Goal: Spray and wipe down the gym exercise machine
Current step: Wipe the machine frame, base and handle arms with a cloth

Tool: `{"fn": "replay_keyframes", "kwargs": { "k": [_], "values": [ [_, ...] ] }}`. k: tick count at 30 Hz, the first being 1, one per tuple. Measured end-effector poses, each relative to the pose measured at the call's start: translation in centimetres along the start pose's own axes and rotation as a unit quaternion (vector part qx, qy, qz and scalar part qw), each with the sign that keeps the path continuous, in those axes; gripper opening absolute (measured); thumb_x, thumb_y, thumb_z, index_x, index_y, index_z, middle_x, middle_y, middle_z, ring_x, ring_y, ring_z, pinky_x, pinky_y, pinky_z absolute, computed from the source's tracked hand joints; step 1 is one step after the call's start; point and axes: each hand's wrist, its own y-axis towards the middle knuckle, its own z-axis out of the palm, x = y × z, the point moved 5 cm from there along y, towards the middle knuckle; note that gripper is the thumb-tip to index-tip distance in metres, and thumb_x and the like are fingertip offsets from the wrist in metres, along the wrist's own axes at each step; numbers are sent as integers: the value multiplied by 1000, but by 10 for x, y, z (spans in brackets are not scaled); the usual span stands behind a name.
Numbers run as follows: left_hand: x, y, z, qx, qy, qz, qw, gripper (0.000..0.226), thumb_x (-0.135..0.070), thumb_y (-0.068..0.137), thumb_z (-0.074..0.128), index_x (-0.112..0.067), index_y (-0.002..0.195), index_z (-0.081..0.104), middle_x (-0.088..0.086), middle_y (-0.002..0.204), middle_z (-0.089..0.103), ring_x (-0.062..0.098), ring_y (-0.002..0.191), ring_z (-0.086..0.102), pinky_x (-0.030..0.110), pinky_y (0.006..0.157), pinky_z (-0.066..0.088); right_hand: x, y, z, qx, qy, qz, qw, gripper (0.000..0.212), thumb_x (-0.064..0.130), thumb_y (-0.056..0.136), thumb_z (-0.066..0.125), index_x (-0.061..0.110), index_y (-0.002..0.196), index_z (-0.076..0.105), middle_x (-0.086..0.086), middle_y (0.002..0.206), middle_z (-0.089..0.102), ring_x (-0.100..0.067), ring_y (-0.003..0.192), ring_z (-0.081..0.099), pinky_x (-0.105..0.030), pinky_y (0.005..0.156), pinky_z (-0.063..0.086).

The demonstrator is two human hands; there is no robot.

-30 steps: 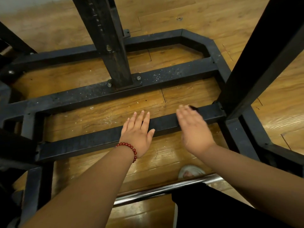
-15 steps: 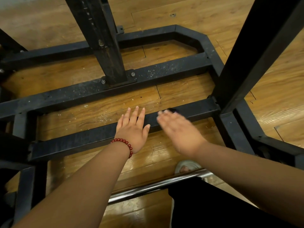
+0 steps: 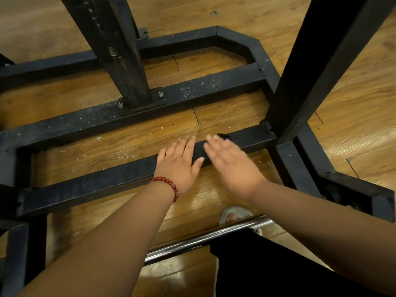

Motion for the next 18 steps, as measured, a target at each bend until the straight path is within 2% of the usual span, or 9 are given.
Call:
{"fn": "replay_keyframes", "kwargs": {
  "k": [1,3,6,7,9,11,14,18],
  "values": [
    [2,0,0,4,-5,6,1000,63,-51,102,18,-25,156,-1,-4,163,8,17,149,7,36,119,3,2,-1,3,-1,-20,-39,999,96,2,73,67,8,151,11,-14,160,20,-27,148,18,-41,117,4],
    [5,-2,-2,13,-6,25,1000,62,-48,103,20,-24,156,-3,-4,164,5,17,149,6,34,119,2,-17,-5,3,-9,-32,5,999,101,-2,65,72,9,150,19,-14,157,30,-25,145,23,-43,116,12],
    [15,-9,-5,3,-4,25,1000,61,-44,104,20,-21,156,-3,-2,164,0,17,150,3,31,119,-1,-49,-23,-4,-49,36,178,982,90,-7,79,58,9,154,11,-17,161,13,-28,149,5,-42,118,4],
    [20,-13,-4,-8,-3,9,1000,61,-45,104,19,-21,156,-3,-2,164,-1,17,150,2,31,119,-2,-52,-27,-4,-58,47,212,974,86,-6,83,53,9,154,7,-17,162,7,-29,149,-2,-41,117,0],
    [32,-23,-2,-30,0,-22,999,62,-46,103,18,-20,156,-2,-2,164,-2,16,150,-1,31,118,-3,-44,-25,0,-51,52,221,972,86,-5,87,46,11,152,-8,-17,162,-7,-27,146,-18,-41,114,-13],
    [44,-34,4,-47,-5,-49,998,63,-46,102,18,-20,156,-2,-1,164,-3,15,150,-5,32,118,-6,-22,-15,6,-41,53,146,987,96,-9,82,47,14,148,-18,-14,160,-15,-27,144,-22,-40,112,-17],
    [65,-52,8,-66,-26,-92,993,63,-46,102,22,-19,156,3,0,164,-2,16,150,-6,34,119,-5,16,-2,14,-7,-24,-52,998,98,-8,78,49,11,148,-17,-14,157,-17,-28,144,-19,-41,114,-14],
    [98,-73,9,-62,-2,-128,990,59,-47,102,19,-29,155,1,1,164,-4,19,150,-8,39,120,-6,36,9,7,1,-107,-162,981,86,5,88,52,6,150,-8,-15,157,-13,-30,144,-15,-44,116,-6]
  ]
}}
